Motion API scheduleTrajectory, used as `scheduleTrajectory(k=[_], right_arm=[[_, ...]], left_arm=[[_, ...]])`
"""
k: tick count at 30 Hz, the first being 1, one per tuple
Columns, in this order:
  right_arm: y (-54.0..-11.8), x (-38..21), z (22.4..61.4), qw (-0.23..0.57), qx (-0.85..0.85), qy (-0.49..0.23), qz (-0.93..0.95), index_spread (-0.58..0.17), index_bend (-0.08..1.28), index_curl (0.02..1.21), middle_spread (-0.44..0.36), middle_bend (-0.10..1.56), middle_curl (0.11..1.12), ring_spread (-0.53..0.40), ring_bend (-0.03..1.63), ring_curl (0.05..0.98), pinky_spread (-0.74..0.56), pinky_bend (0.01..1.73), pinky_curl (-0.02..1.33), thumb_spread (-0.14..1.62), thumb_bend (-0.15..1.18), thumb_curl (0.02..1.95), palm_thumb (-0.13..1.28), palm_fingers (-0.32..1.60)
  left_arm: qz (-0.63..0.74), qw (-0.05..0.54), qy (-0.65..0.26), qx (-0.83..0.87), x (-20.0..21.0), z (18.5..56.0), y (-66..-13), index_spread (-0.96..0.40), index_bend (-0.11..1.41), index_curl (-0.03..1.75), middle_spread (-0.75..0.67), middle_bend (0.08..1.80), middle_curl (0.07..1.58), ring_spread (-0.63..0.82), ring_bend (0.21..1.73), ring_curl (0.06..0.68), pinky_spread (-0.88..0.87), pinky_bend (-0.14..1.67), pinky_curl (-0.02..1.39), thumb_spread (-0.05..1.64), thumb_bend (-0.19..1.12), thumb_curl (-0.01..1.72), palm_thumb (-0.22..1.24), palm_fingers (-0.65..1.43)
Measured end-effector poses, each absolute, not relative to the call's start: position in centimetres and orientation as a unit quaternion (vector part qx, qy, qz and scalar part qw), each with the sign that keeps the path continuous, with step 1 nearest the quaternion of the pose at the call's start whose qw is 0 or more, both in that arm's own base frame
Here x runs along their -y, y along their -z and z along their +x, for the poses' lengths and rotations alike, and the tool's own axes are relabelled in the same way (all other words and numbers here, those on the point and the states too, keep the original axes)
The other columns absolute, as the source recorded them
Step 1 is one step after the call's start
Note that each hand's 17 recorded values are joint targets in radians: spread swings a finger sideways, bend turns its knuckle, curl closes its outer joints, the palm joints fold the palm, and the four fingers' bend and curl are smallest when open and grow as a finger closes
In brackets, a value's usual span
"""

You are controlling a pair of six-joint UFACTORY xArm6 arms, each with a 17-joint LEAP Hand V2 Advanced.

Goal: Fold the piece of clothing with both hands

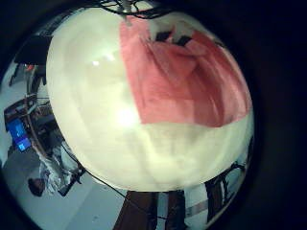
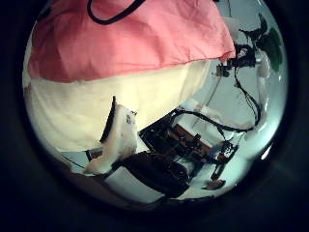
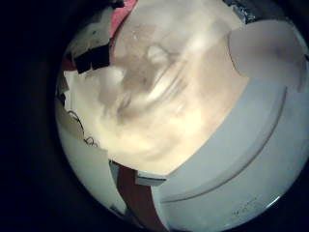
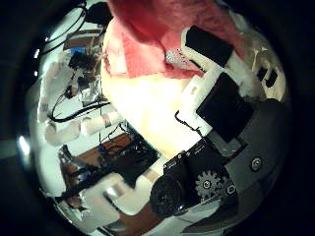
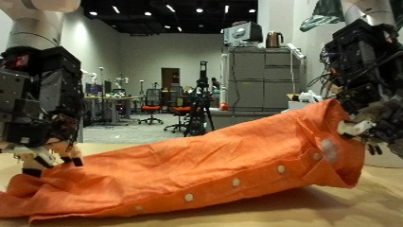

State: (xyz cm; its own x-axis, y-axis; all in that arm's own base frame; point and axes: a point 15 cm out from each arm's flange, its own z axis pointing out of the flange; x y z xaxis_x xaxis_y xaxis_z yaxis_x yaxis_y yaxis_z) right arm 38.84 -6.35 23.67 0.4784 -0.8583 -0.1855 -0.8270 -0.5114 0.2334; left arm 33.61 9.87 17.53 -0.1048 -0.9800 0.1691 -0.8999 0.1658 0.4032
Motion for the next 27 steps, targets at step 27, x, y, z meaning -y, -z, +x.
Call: scheduleTrajectory(k=[27], right_arm=[[-31.7, 0.5, 39.5, 0.035, 0.449, 0.086, 0.889, -0.302, 0.95, 0.97, -0.137, 1.27, 0.78, -0.217, 1.33, 0.688, -0.3, 1.24, 0.72, 1.27, 0.0, 0.65, 1.17, 1.1]], left_arm=[[0.66, 0.173, 0.045, 0.73, -11.1, 28.4, -23.7, 0.07, 0.16, 0.28, 0.33, 0.18, 0.26, 0.55, 0.42, 0.225, 0.49, 0.31, 0.32, 1.4, -0.01, 0.31, 0.47, -0.03]])
